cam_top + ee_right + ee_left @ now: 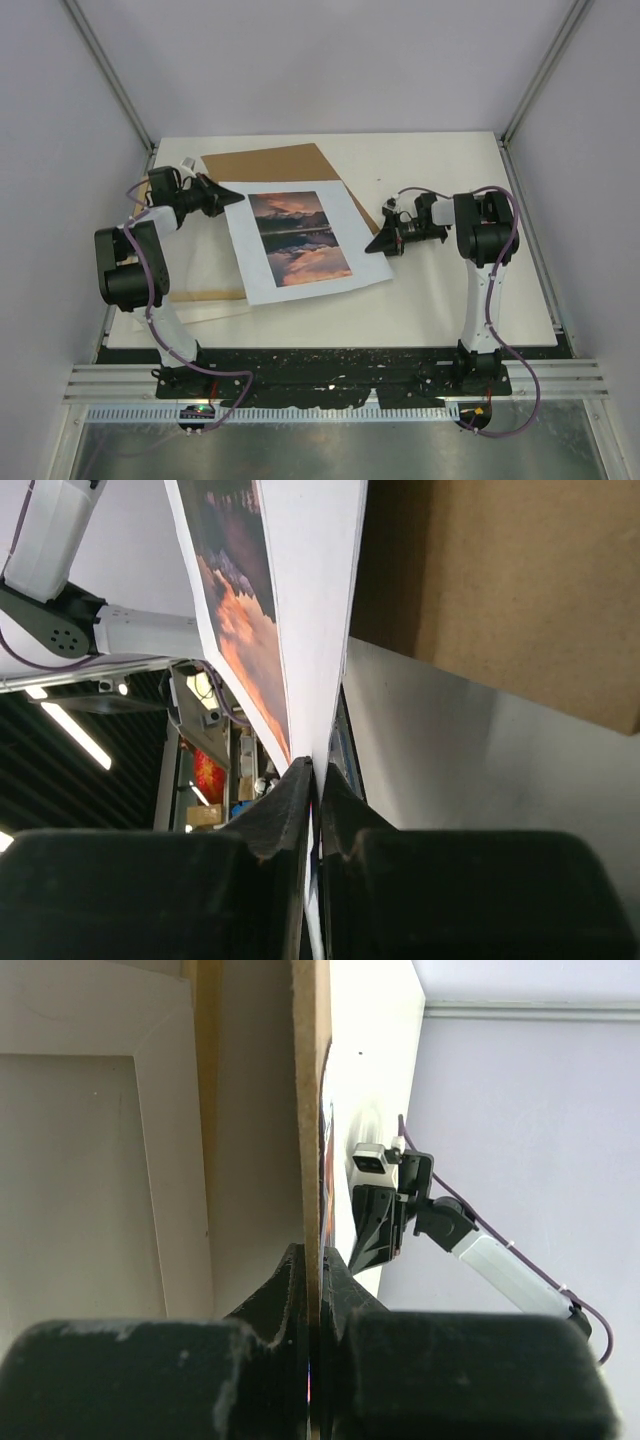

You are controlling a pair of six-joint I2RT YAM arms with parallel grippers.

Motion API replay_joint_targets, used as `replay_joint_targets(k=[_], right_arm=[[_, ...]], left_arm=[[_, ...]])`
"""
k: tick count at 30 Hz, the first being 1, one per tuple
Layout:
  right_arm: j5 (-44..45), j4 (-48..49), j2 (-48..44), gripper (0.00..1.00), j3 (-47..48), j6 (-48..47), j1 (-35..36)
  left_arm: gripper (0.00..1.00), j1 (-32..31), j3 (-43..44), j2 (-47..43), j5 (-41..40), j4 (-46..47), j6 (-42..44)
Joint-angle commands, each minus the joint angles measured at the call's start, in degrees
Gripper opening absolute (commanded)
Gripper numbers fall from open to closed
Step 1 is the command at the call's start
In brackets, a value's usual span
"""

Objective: Take the photo out of the frame
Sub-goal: Place the photo at the center of the board.

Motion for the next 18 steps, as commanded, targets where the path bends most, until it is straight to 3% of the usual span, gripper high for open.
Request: replay_joint_targets(k=[1,3,9,18], right_arm=[[-2.25,-5.07,-0.84,0.08,3.67,-2.38,0.28],[-1.29,-7.96,-1.63,0.08,4.37,-4.31,0.28],[6.79,-11.06,-7.42,0.08,3.67,-7.65,-0.42],[17.17,-13.87,-9.01,0.08,2.45,-10.46,-3.93]], left_arm=[[0.00,0.66,1.20,-2.17,0.64,3.48,3.69],[0.02,0.75,1.20,-2.17,1.08,3.48,3.78],[0.21,1.02,1.38,-1.47,1.96,3.30,3.69],[0.23,1.19,1.82,2.57,2.67,4.53,3.69]])
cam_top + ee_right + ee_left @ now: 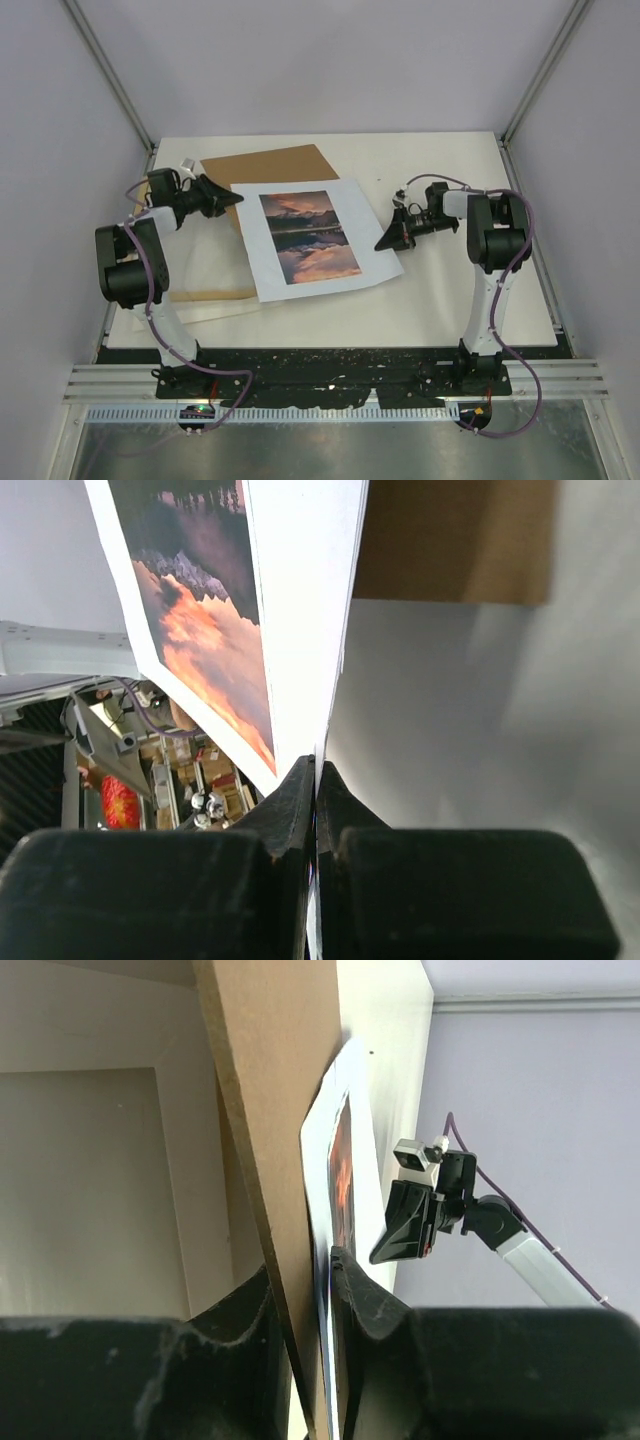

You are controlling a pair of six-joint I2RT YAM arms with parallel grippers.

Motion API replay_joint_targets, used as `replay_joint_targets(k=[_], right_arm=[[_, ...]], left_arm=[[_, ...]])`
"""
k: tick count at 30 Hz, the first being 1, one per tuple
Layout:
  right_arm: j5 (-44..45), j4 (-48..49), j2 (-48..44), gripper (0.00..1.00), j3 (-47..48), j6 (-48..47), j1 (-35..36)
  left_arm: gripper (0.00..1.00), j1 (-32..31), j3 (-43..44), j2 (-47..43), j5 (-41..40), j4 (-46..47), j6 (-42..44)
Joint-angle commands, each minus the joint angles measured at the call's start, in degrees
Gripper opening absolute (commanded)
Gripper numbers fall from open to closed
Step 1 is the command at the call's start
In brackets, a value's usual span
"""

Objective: Take the photo out of the frame
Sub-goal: Place the photo at the center of the board.

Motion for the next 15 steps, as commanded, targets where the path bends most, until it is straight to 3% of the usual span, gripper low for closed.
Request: replay_joint_targets(k=[1,6,12,15], right_arm=[[5.94,-3.20,-3.68,0.08,-0.64,-3.91,-1.84],[8.84,-6.72,-5.88,0.08,-1.43,-7.16,-3.67],[14.02,-9.62,-9.57,0.08,-0.56,-10.41,-8.24],[17.18,-10.59,-11.15,0.08,0.41,-11.56,-11.41]], left_arm=[[0.23,0.62,1.97,2.13,1.99,4.05,0.94],[0.18,0.62,3.03,4.42,1.90,4.58,0.50],[0.00,1.76,3.03,3.63,3.92,3.70,0.49],[0.00,3.34,3.47,2.14,5.41,-1.20,3.91]])
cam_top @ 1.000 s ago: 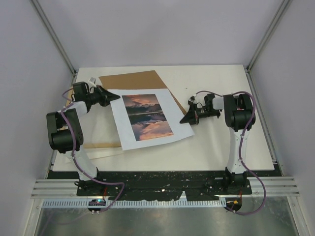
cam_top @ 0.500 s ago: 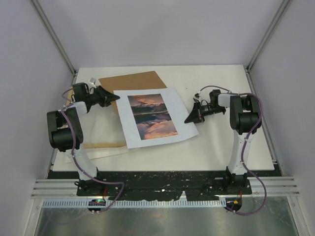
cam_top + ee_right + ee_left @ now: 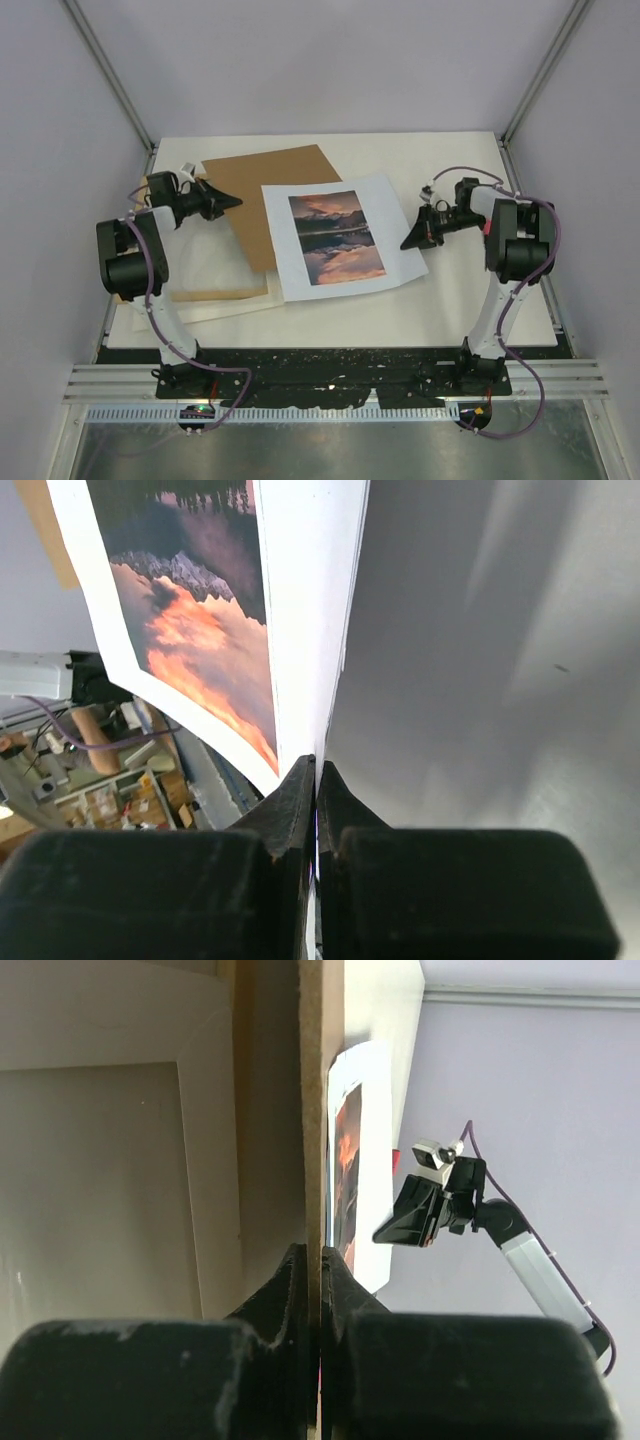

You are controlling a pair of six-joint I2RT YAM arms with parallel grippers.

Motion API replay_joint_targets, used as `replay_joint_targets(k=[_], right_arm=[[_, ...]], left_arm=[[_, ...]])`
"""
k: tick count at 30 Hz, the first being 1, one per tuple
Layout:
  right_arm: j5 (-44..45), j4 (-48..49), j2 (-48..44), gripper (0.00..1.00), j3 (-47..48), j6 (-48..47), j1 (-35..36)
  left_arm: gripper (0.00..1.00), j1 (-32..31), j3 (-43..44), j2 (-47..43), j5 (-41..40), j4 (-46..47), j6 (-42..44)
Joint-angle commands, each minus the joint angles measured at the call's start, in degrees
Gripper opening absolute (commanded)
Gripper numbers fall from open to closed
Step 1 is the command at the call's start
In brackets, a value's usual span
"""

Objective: Take the photo out of the frame
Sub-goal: Place the photo at the center of the board.

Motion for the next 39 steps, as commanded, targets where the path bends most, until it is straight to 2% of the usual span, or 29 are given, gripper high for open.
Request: replay_joint_targets(k=[1,3,8,13,16,24,34,35,37,39], right_arm=[[5.39,-2.92,-4.99,0.08,2.62,-4.45,-5.40],[8.20,-2.75,-5.87,0.08,2.88,-5.86,-6.99],[13.56,-2.22,-6.75,0.08,3.68,-8.06,-10.68],[17.86,-1.69,-6.14,0.08,5.34,-9.91,-12.97],[19.45,-1.43,-5.70,0.08,6.48,-10.70,-13.76],[22.27,-1.60,-4.38,0.08,9.74,-11.76,-15.08],[26.04,-0.02,-3.41,0.08,11.85,-10.44,-15.17],[26.22,0.42,-3.41,0.08,11.76,-10.35,-15.26],[26.40,0.94,-3.32,0.08,11.41,-10.09,-15.17],[26.23,1.21,-3.32,0.08,10.63,-9.74,-15.17]], left_arm=[[0.00,2.89,2.24,-4.07,2.22,-4.47,6.72],[0.00,4.20,2.86,-5.12,3.28,-8.94,10.39],[0.00,6.93,10.14,-6.27,3.28,-36.25,29.02],[0.00,10.00,19.71,-4.88,-0.93,-60.25,47.30],[0.00,12.37,25.25,-2.33,-3.13,-70.38,55.66],[0.00,17.92,32.03,0.14,-7.87,-79.19,62.45],[0.00,19.59,35.64,-1.08,-21.48,-78.85,62.10],[0.02,19.68,35.64,-1.26,-23.77,-78.24,61.75],[0.14,19.68,35.21,-1.79,-27.81,-76.74,61.14],[0.22,19.68,34.24,-2.75,-31.94,-74.99,60.26]])
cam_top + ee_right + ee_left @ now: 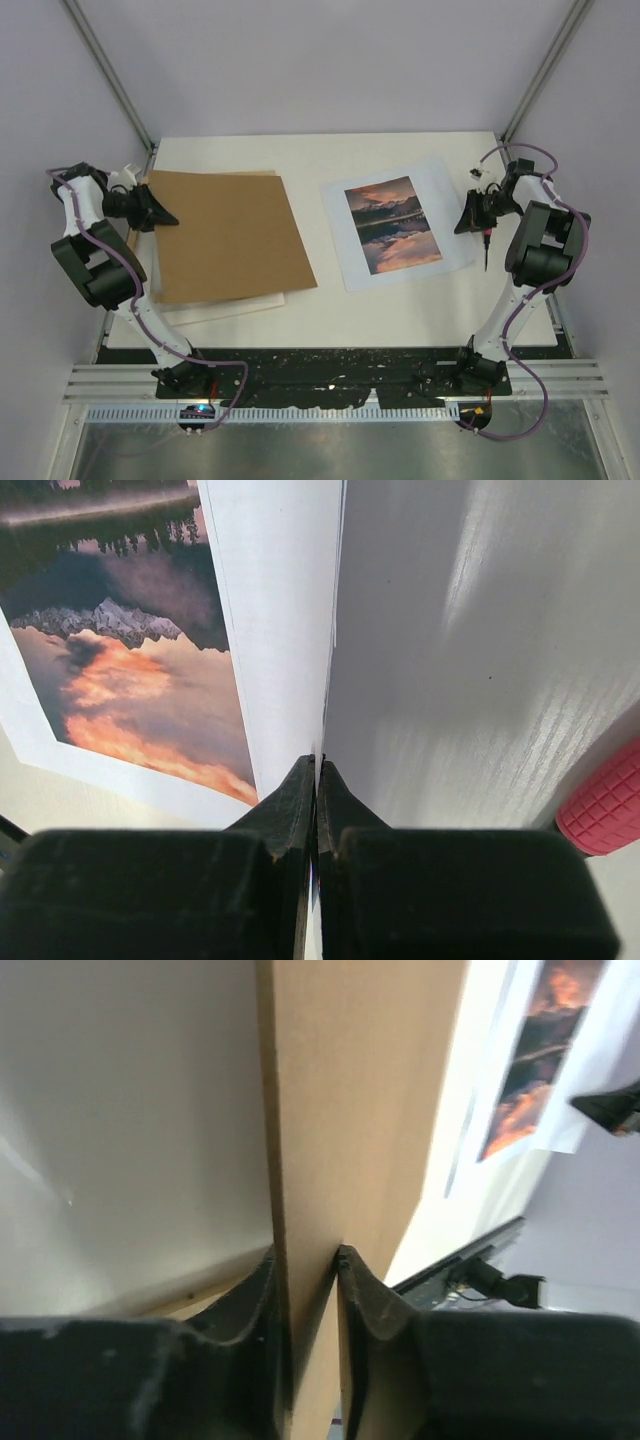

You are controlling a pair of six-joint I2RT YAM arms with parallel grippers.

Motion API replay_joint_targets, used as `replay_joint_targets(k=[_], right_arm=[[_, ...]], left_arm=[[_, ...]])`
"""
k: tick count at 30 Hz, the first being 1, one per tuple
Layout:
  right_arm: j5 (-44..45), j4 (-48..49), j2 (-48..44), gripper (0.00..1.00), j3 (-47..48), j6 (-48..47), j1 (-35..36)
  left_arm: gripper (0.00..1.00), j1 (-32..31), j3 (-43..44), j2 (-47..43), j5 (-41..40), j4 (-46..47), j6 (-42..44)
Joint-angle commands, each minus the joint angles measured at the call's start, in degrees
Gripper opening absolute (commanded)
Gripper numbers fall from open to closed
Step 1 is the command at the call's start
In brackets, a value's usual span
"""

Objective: Take the photo out of the frame
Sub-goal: Place the photo at the center of the board.

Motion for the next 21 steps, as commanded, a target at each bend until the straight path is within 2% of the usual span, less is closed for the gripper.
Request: replay_joint_targets(k=[1,11,13,14,21], right_arm=[[0.48,2.04,-0.26,0.08,0.70,0.34,-0.29],[-0.76,3.97,-3.95,0.08,-5.80,0.60,-0.03],[-0.67,5.02,-5.18,0.08,-7.73,1.83,0.32],[-0.84,5.55,-6.23,0.08,-9.13,2.36,0.41],[-0.58,11.88,-12.21,0.08,-18.80,9.21,2.96]], left_arm=[[0.27,0.68,-0.03,-3.74,-23.52,7.59,2.27],[0.78,0.51,-1.45,-6.20,-38.73,12.00,0.25],[0.96,0.51,-1.53,-6.73,-40.23,12.09,0.07],[1.00,0.34,-1.79,-7.17,-40.67,12.26,-0.02],[1.00,-1.16,-7.41,-14.01,-39.89,13.58,-0.28]])
